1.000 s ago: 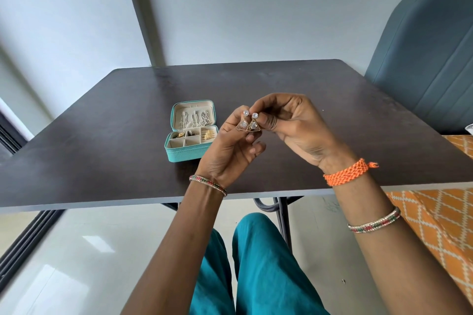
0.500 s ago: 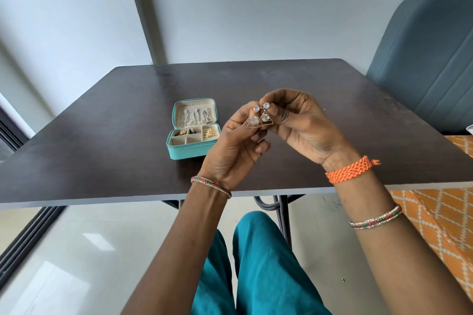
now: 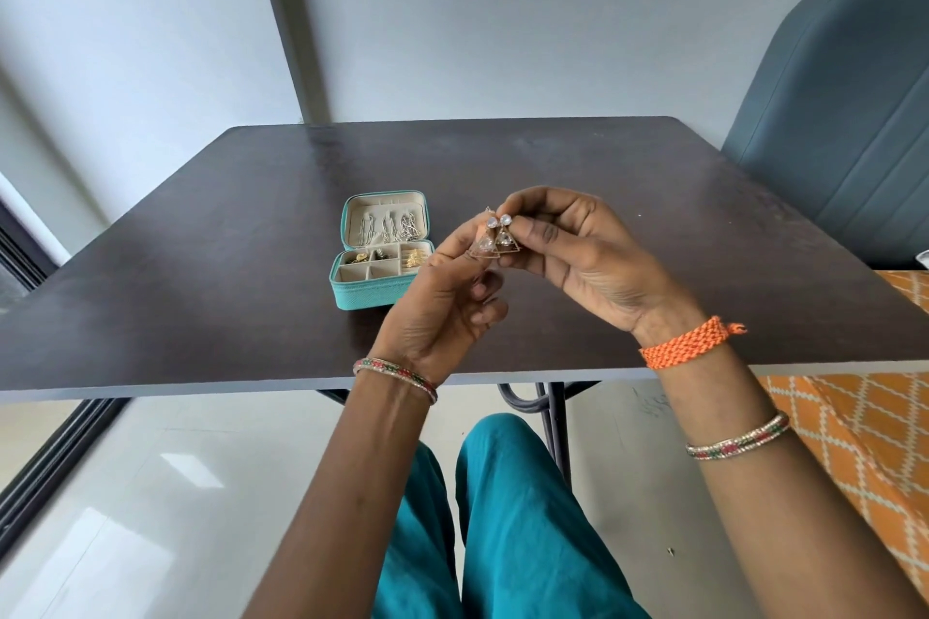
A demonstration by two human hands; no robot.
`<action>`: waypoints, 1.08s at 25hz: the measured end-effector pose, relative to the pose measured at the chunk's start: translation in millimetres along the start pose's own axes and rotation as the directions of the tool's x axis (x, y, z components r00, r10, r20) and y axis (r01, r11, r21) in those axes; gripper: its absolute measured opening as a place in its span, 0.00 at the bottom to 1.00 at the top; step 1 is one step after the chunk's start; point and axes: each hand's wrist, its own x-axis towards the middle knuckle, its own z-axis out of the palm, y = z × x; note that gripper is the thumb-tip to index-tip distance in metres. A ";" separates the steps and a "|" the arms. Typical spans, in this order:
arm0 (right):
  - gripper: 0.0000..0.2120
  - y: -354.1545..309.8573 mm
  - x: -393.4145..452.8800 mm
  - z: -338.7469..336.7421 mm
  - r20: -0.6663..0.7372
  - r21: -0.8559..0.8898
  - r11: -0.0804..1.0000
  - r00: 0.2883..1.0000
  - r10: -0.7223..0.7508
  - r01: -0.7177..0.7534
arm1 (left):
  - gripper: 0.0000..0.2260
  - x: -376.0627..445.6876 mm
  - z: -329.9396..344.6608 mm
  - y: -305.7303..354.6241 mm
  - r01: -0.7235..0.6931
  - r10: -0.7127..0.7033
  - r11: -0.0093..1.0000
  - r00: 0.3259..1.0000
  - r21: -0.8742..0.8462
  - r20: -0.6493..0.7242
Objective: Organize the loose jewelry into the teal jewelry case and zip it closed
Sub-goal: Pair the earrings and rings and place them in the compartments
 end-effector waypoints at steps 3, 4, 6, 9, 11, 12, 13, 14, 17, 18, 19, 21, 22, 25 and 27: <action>0.06 9.6 4.5 -1.9 -0.062 -0.050 0.993 0.993 0.104 -0.107 | 0.13 -4.6 -6.2 7.1 0.073 -0.061 0.995 0.986 0.074 -0.155; 0.05 13.1 7.0 -2.2 -0.091 -0.056 0.984 0.982 0.164 -0.170 | 0.12 -4.1 -7.0 8.0 0.079 -0.058 0.992 0.976 0.094 -0.210; 0.05 19.2 11.9 -0.6 -0.151 -0.058 0.958 0.951 0.269 -0.281 | 0.09 -2.4 -6.8 7.5 0.074 -0.032 0.988 0.958 0.136 -0.286; 0.06 22.2 17.2 3.2 -0.226 -0.080 0.940 0.925 0.307 -0.332 | 0.06 0.9 -6.5 3.4 0.067 -0.001 0.981 0.940 0.182 -0.341; 0.09 19.0 17.3 4.1 -0.241 -0.086 0.936 0.919 0.312 -0.341 | 0.06 2.8 -7.8 1.5 0.061 0.008 0.982 0.932 0.178 -0.362; 0.11 16.5 16.1 4.1 -0.236 -0.089 0.936 0.920 0.312 -0.340 | 0.06 3.4 -8.0 0.8 0.063 0.005 0.983 0.930 0.171 -0.369; 0.12 13.8 14.7 4.6 -0.228 -0.096 0.938 0.924 0.306 -0.334 | 0.06 3.4 -7.5 0.7 0.066 0.000 0.984 0.928 0.166 -0.373; 0.12 11.5 13.6 5.6 -0.228 -0.111 0.940 0.929 0.291 -0.321 | 0.06 3.3 -6.5 0.9 0.070 -0.003 0.984 0.926 0.163 -0.377; 0.07 6.6 11.8 12.0 -0.281 -0.155 0.953 0.936 0.210 -0.260 | 0.05 4.2 -2.1 3.2 0.050 0.019 0.985 0.923 0.167 -0.385; 0.06 5.1 12.7 13.5 -0.299 -0.153 0.958 0.936 0.189 -0.242 | 0.05 4.3 -0.3 5.0 0.024 0.044 0.985 0.924 0.173 -0.379; 0.05 3.6 14.0 14.5 -0.316 -0.147 0.963 0.934 0.169 -0.224 | 0.06 3.6 1.3 7.3 -0.014 0.079 0.984 0.928 0.178 -0.364; 0.04 1.1 17.5 15.8 -0.363 -0.164 0.969 0.925 0.113 -0.183 | 0.05 2.7 2.2 11.5 -0.099 0.164 0.973 0.933 0.209 -0.320; 0.04 0.5 19.1 17.0 -0.389 -0.208 0.965 0.919 0.070 -0.161 | 0.05 2.3 1.6 13.5 -0.136 0.212 0.957 0.932 0.258 -0.294; 0.05 4.5 19.5 26.7 -0.427 -0.342 0.934 0.902 -0.058 -0.102 | 0.03 3.4 -5.4 19.1 -0.254 0.427 0.781 0.884 0.571 -0.190; 0.06 7.6 19.4 32.0 -0.437 -0.365 0.928 0.894 -0.097 -0.078 | 0.03 4.6 -9.4 23.7 -0.306 0.513 0.664 0.850 0.682 -0.118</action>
